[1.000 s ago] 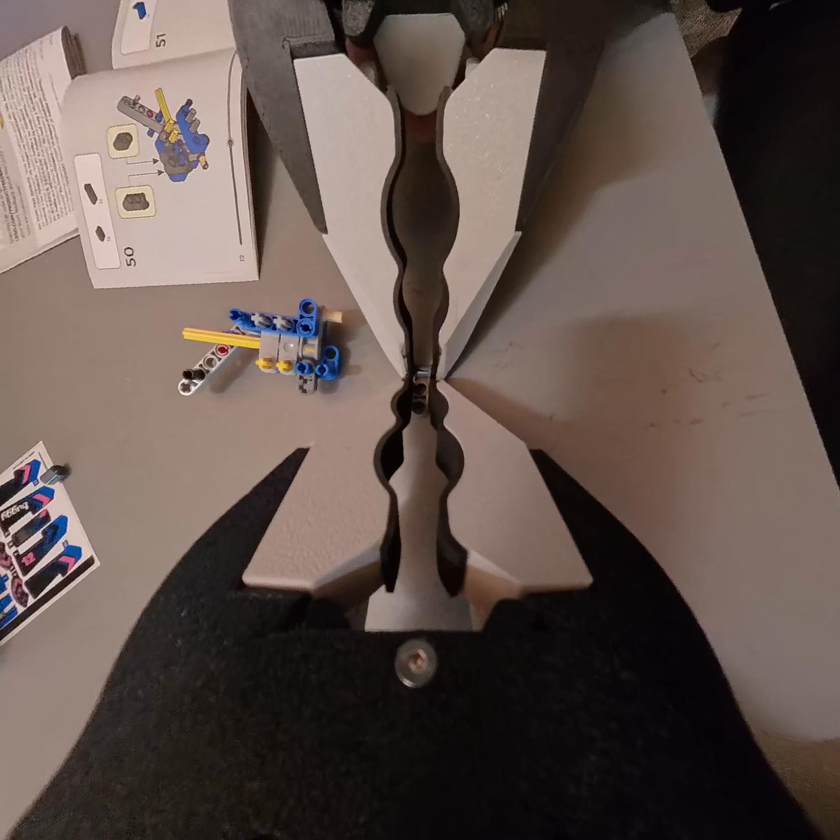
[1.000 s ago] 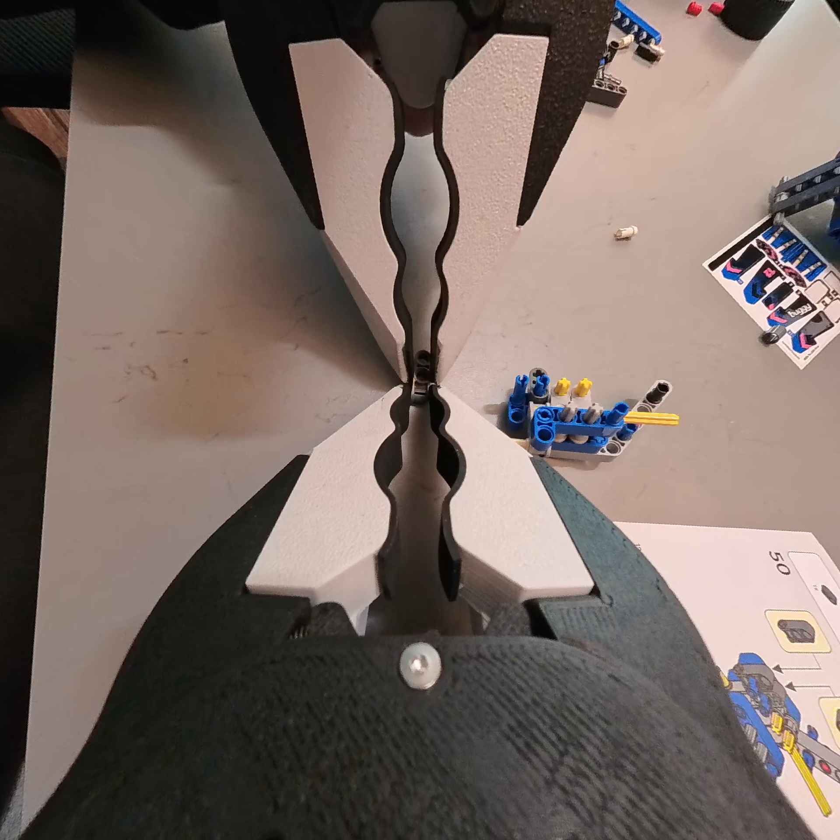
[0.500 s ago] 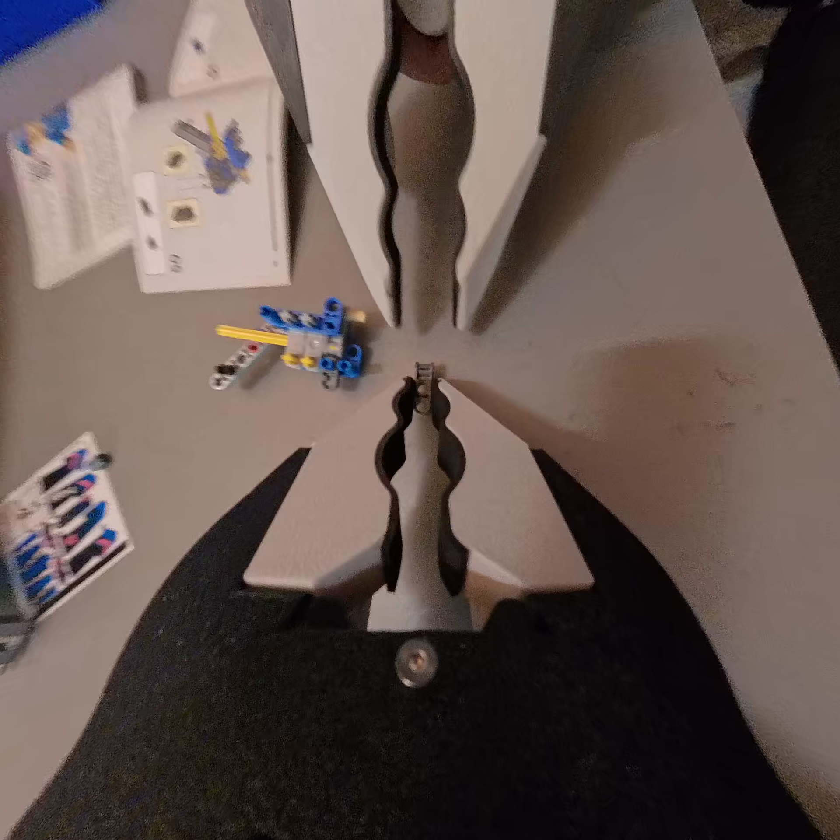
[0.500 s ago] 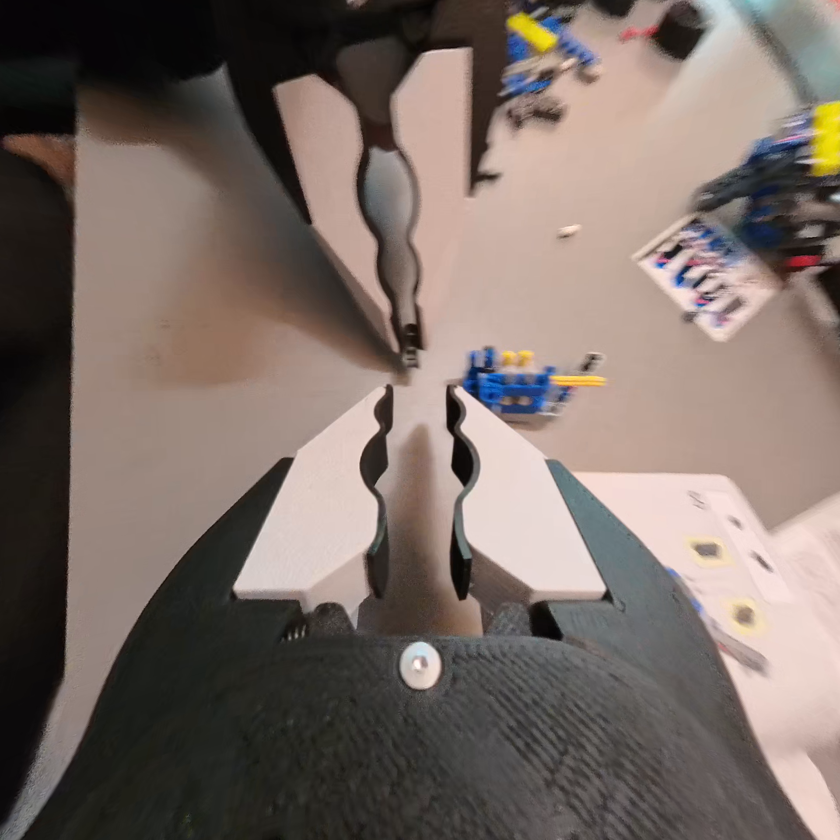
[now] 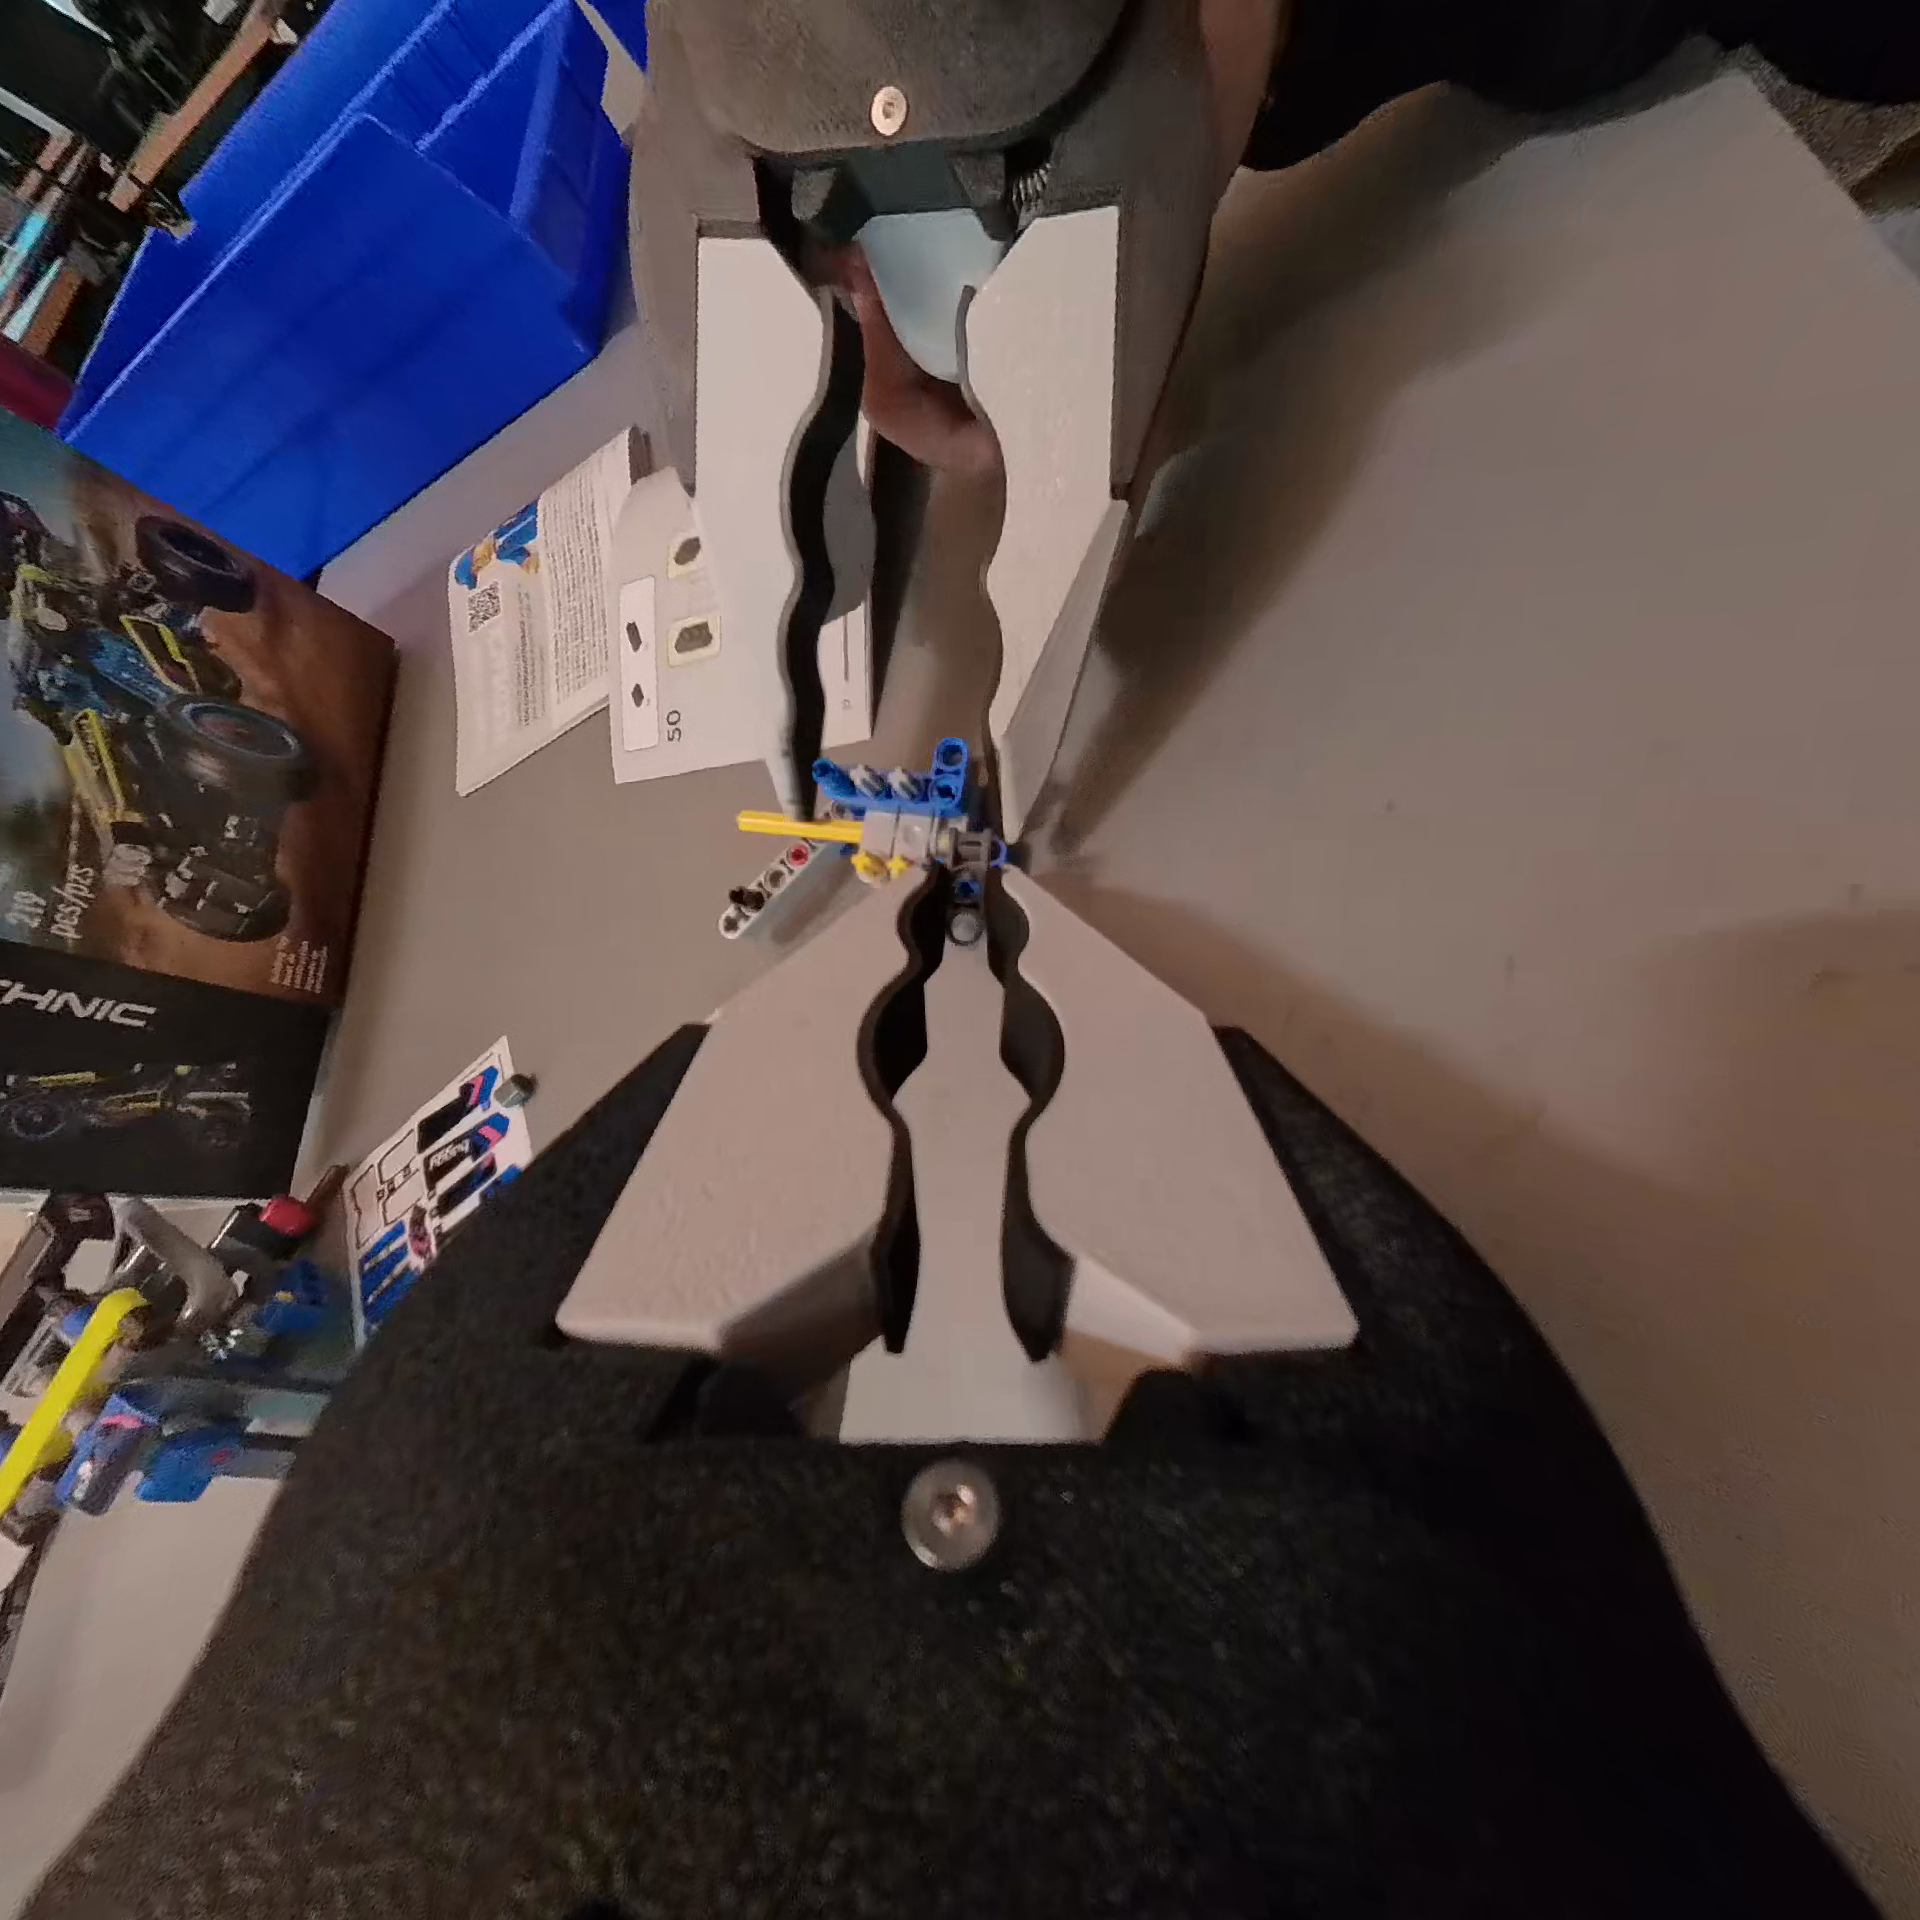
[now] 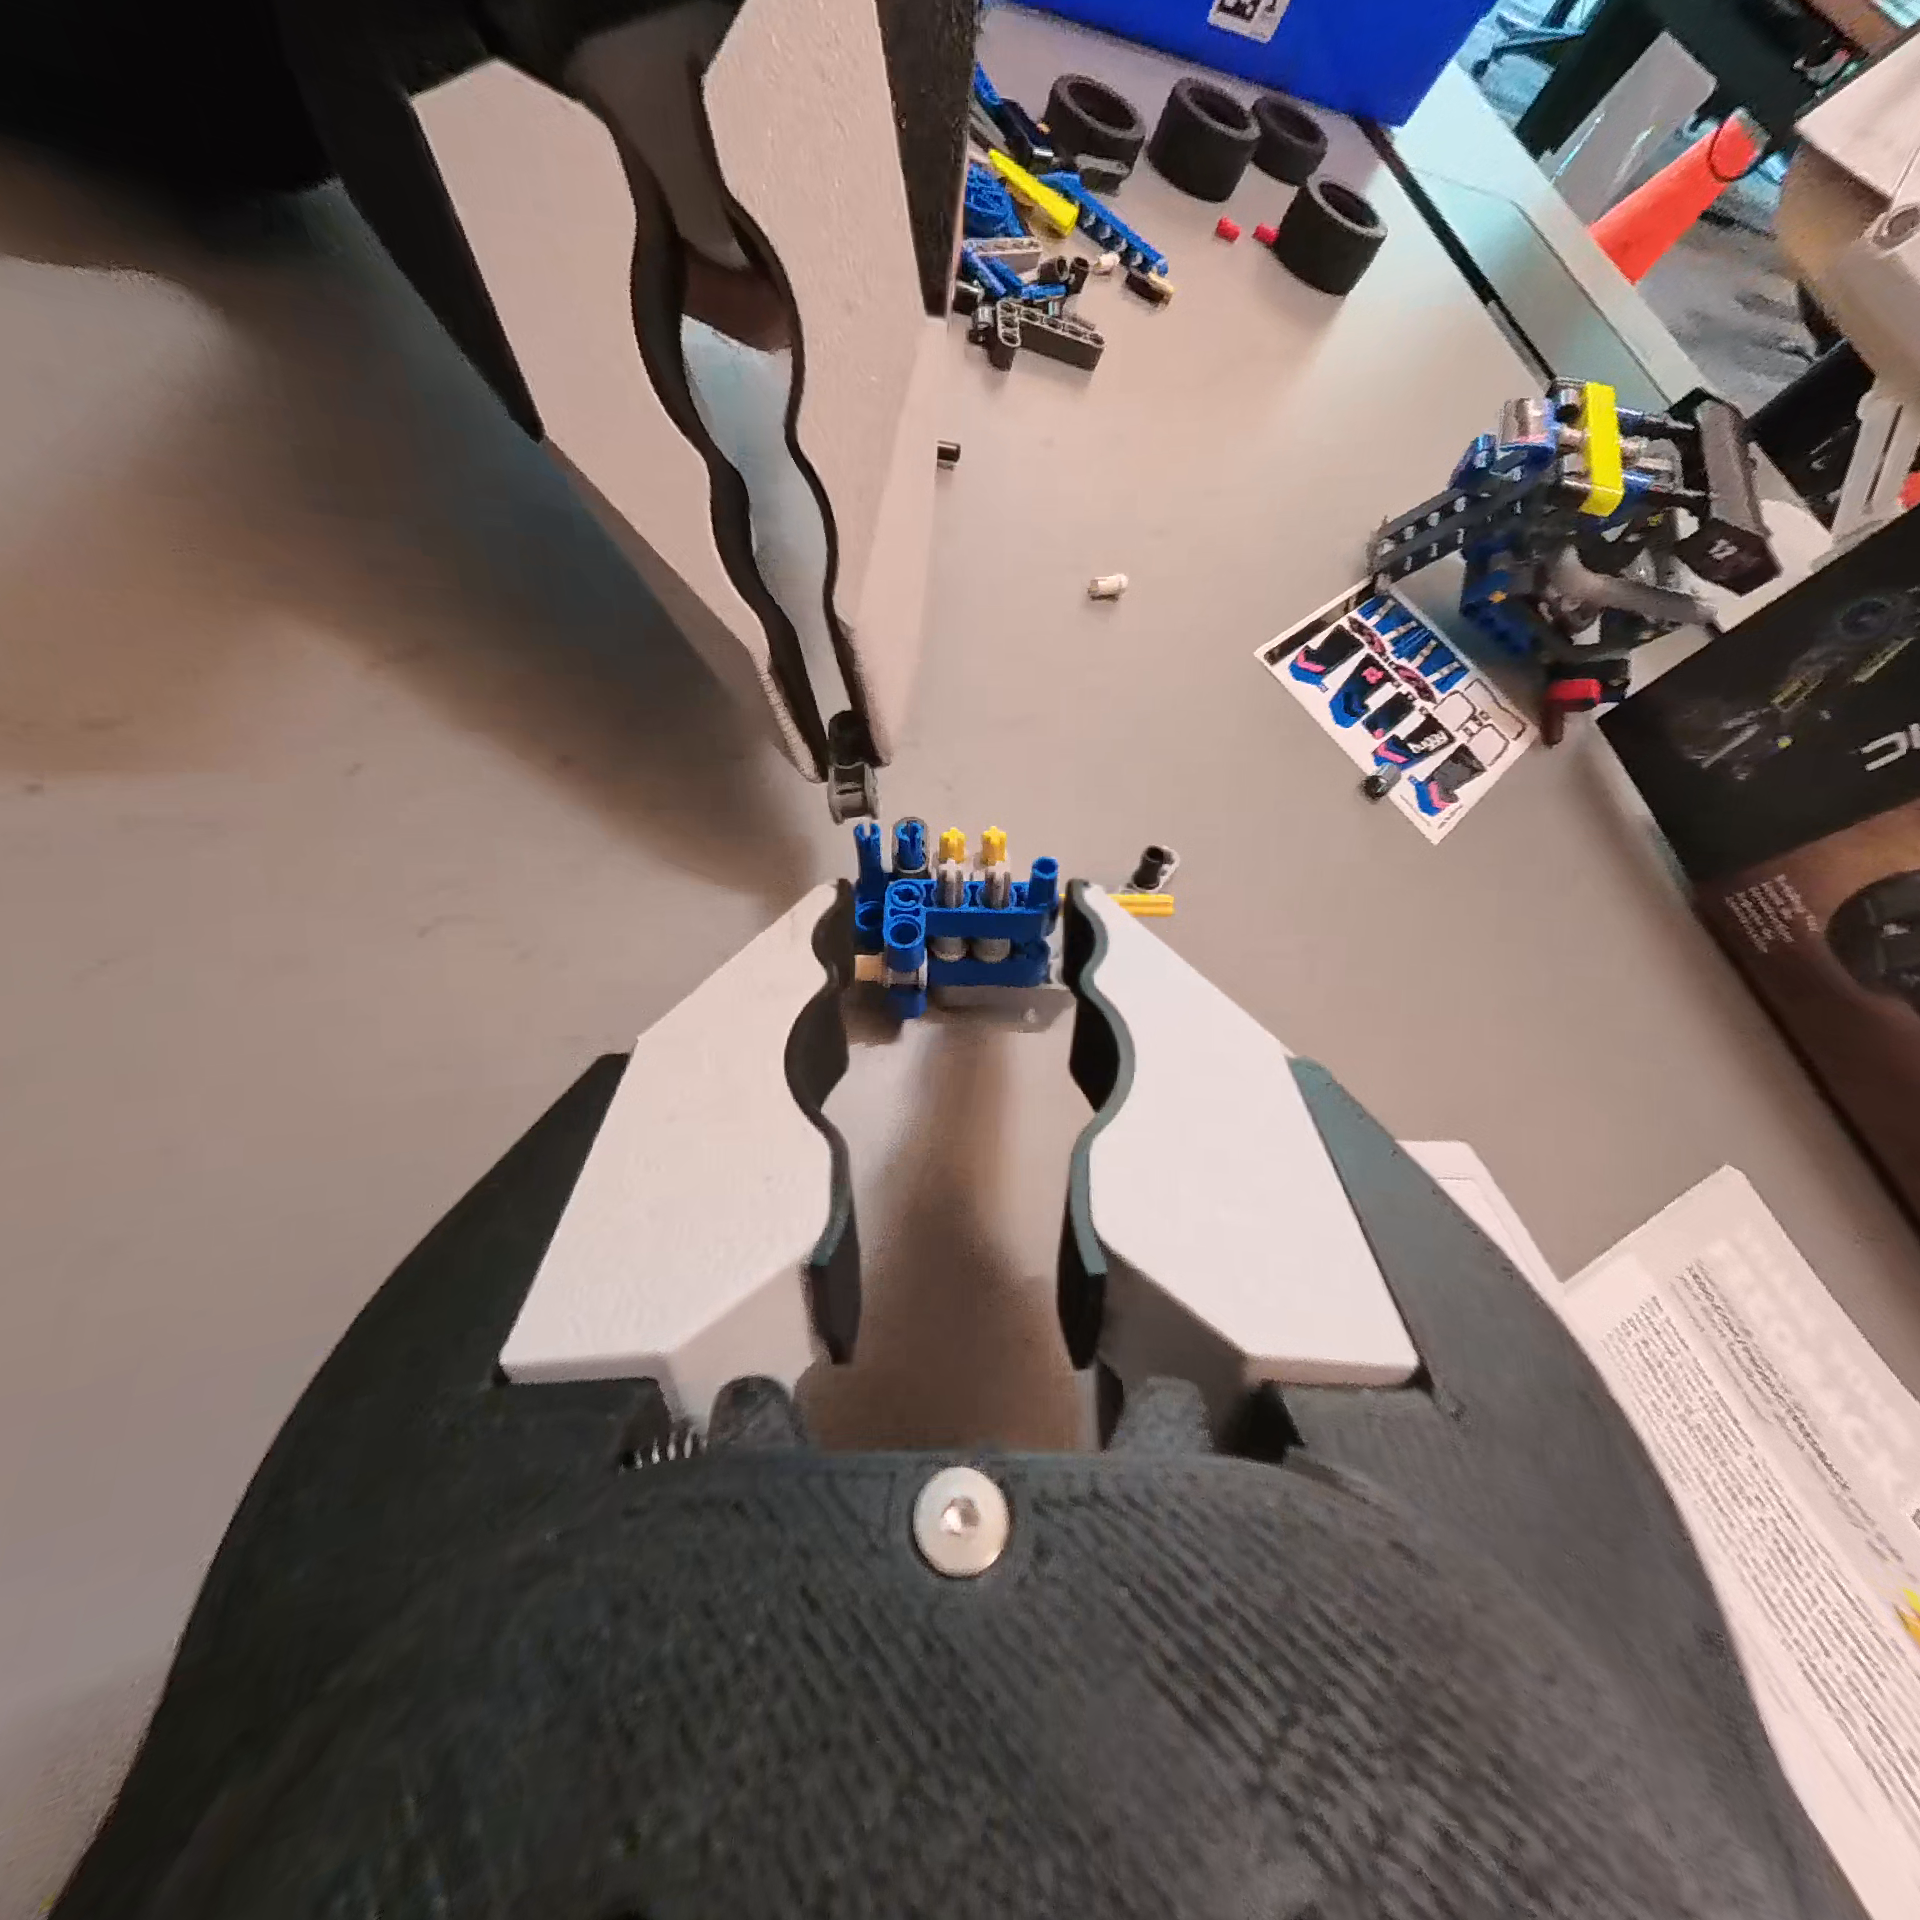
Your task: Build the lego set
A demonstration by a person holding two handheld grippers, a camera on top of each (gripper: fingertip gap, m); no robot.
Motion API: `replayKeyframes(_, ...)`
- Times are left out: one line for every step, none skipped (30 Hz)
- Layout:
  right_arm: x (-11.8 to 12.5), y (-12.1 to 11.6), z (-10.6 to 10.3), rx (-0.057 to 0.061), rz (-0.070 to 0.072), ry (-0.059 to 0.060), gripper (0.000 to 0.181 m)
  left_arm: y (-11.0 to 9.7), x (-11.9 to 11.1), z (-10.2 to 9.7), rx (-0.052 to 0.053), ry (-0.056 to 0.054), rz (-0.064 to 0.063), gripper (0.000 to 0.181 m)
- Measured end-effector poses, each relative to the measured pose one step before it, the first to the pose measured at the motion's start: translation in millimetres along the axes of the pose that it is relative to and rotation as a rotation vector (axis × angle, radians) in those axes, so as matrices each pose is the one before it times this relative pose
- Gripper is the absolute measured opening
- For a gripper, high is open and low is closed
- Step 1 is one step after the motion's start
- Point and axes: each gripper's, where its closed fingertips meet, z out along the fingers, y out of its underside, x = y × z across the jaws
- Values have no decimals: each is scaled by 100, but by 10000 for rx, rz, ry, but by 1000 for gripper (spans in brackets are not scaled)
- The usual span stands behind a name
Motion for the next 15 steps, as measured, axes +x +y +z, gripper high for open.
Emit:
replayKeyframes(38, -8, 35, 2, -89, 45, 37, 102, -8, 2, -21, -49, 37, 4)
replayKeyframes(17, 37, 39, -14, -109, 27, 35, -29, 22, -4, 40, -17, 20, 4)
replayKeyframes(-3, 48, 28, -10, -102, 3, 34, -140, -4, -19, 93, -23, -6, 4)
replayKeyframes(58, 26, 9, 9, -97, 32, 32, -107, -37, 4, 63, -19, -4, 4)
replayKeyframes(24, 18, 33, 6, -58, -3, 32, -49, -28, 18, 19, -15, 21, 4)
replayKeyframes(0, 0, 35, 0, -8, -23, 32, -74, -52, 20, 38, -50, 60, 4)
replayKeyframes(14, 2, 37, -7, -2, -3, 32, -69, 8, 17, 34, -10, 55, 4)
replayKeyframes(4, 2, 16, -6, -28, 20, 32, 60, 107, 36, -51, 56, 22, 4)
replayKeyframes(-6, 12, 3, -4, -35, 26, 32, 191, 24, 45, -118, -9, 52, 4)
replayKeyframes(7, 8, 16, -9, -21, 19, 32, 219, -22, 31, -106, -54, 83, 4)
replayKeyframes(-7, 7, 17, -7, 5, 0, 32, 144, 23, 9, -51, -4, 7, 4)
replayKeyframes(15, 6, 18, -5, 29, -18, 32, 64, -18, -5, -3, -15, -63, 4)
replayKeyframes(1, -3, 7, -1, 18, -13, 32, 22, -49, -31, 7, -14, -55, 4)
replayKeyframes(-6, 6, 0, -2, 9, -7, 32, 14, -36, -12, 3, 10, -63, 4)
replayKeyframes(2, 11, 4, -2, 15, -12, 32, -37, -72, 5, 35, -17, -75, 4)
